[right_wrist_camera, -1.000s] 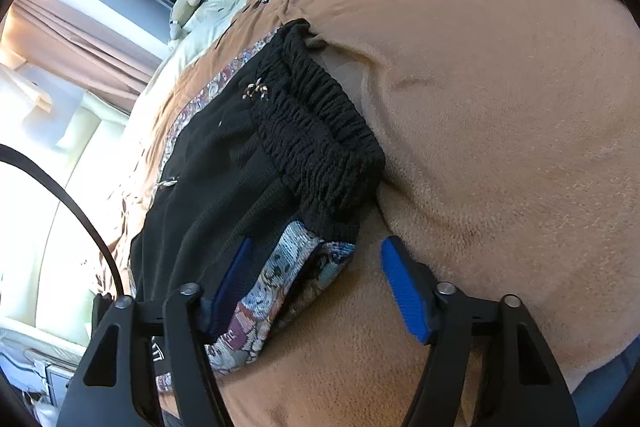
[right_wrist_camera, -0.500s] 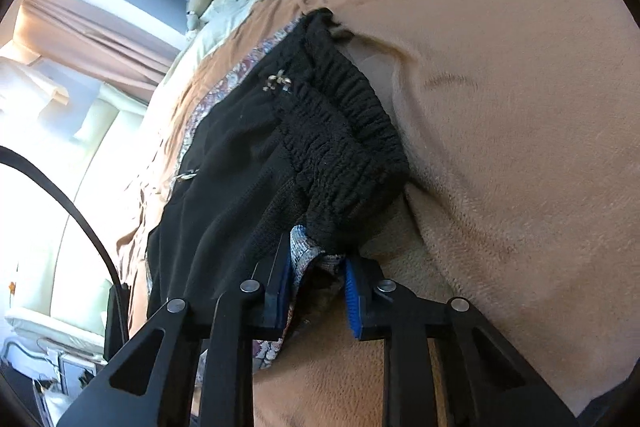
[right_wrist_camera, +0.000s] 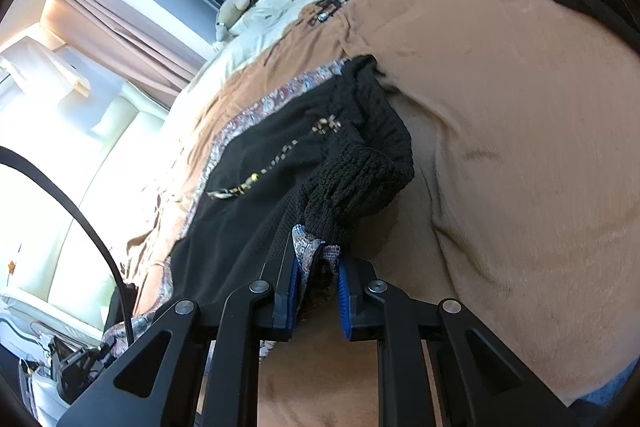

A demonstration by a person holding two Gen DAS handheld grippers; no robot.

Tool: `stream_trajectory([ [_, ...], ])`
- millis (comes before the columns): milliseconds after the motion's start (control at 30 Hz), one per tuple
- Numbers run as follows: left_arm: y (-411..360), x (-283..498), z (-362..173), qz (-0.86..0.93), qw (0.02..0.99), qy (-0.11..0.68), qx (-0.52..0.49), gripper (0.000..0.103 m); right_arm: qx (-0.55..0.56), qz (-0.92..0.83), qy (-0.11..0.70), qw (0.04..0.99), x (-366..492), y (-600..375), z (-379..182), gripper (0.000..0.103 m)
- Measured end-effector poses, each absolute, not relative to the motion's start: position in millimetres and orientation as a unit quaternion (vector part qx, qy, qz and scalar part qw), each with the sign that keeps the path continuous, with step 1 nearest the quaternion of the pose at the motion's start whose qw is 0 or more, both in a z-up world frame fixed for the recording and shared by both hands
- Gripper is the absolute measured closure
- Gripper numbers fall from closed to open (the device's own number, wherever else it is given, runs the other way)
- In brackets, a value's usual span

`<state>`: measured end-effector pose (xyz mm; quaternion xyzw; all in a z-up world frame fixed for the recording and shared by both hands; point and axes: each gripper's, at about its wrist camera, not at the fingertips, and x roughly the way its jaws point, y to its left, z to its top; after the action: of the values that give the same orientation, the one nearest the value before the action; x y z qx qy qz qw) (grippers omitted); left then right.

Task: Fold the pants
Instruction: 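Lift the shorts with both tools and fold them over onto themselves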

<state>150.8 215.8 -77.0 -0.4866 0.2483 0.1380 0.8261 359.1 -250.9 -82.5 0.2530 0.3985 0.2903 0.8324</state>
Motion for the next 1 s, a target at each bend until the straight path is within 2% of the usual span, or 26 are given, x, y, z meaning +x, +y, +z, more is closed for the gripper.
stream_trajectory([
  [700, 256, 288, 1, 0.091, 0.875, 0.231, -0.415, 0.094, 0.287, 0.275, 0.357, 0.845, 427, -206, -56, 0.09],
  [1000, 278, 368, -3, 0.097, 0.877, 0.263, -0.392, 0.094, 0.306, 0.238, 0.379, 0.84, 475, -173, -56, 0.09],
])
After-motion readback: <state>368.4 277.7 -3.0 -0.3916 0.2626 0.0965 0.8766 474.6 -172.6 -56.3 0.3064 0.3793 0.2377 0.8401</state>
